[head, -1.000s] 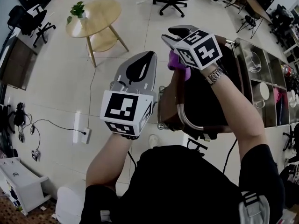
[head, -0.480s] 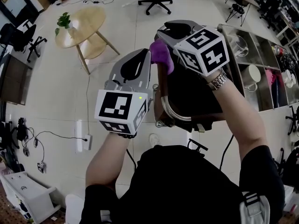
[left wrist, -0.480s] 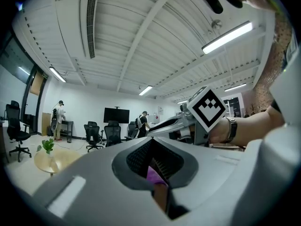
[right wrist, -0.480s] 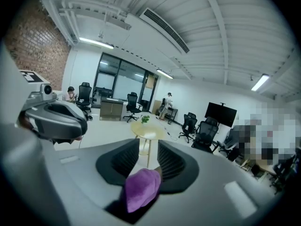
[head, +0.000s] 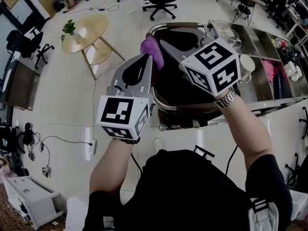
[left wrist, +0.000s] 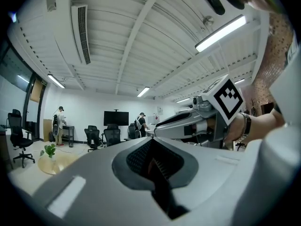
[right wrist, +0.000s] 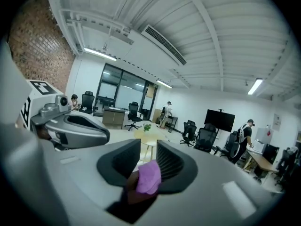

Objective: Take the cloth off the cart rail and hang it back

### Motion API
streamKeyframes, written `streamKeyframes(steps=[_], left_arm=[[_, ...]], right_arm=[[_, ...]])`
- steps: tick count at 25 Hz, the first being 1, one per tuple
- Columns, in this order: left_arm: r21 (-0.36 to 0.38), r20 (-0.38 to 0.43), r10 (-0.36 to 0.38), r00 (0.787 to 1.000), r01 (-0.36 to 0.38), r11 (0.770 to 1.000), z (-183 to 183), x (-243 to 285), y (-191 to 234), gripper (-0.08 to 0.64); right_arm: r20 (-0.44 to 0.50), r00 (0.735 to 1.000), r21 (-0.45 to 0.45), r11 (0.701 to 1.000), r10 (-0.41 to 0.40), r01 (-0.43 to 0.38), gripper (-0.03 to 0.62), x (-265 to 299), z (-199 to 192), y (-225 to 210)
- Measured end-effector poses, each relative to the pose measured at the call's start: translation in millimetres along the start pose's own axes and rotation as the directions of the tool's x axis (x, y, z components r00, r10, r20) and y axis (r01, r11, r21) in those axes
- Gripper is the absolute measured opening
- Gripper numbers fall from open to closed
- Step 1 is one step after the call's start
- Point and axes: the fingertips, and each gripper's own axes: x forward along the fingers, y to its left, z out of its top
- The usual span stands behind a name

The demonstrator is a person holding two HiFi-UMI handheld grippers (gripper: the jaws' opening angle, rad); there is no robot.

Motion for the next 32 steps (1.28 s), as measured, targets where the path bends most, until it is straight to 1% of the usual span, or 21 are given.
streamKeyframes(steps=[5,11,15,20,24,26,27,30,32], left_arm=[[0.033,0.022,0.016,1.000,-0.017,0.999,5,-24,-51,0.003],[0.059,0.030,0.023,0.999,-0.025,0.998,5,-47,-104,0.003],[0.080,0.037,0.030,0.999,-0.033,0.996,5,-59,-137,0.003],[0.118,0.060,0.032,0.998,-0.039,0.992,-12,-89,-161,0.003],[0.127,0.065,0.026,0.998,-0.034,0.991,-12,-105,-175,0.003],[0.130,0.061,0.017,0.998,-0.025,0.991,-14,-109,-183,0.003],[0.130,0.059,0.012,0.998,-0.020,0.991,-15,-111,-186,0.003],[0.131,0.052,-0.008,0.999,0.001,0.991,-16,-117,-193,0.003],[0.129,0.046,-0.021,0.999,0.015,0.991,-17,-123,-194,0.003]], right_arm=[[0.088,0.996,-0.010,1.000,0.001,-0.001,0.086,-62,-8,30],[0.192,0.981,-0.014,1.000,-0.011,0.014,0.066,-127,-11,58],[0.263,0.965,-0.007,1.000,-0.024,0.027,0.051,-165,-19,71],[0.331,0.941,0.011,0.998,-0.062,0.062,0.024,-188,-49,102],[0.359,0.930,0.031,0.997,-0.079,0.073,0.002,-202,-58,118],[0.366,0.927,0.035,0.997,-0.082,0.074,0.002,-208,-63,127],[0.356,0.931,0.046,0.996,-0.086,0.074,0.002,-210,-67,131],[0.246,0.963,0.134,0.988,-0.113,0.082,0.000,-215,-86,144],[0.226,0.966,0.151,0.984,-0.125,0.092,0.000,-216,-89,150]])
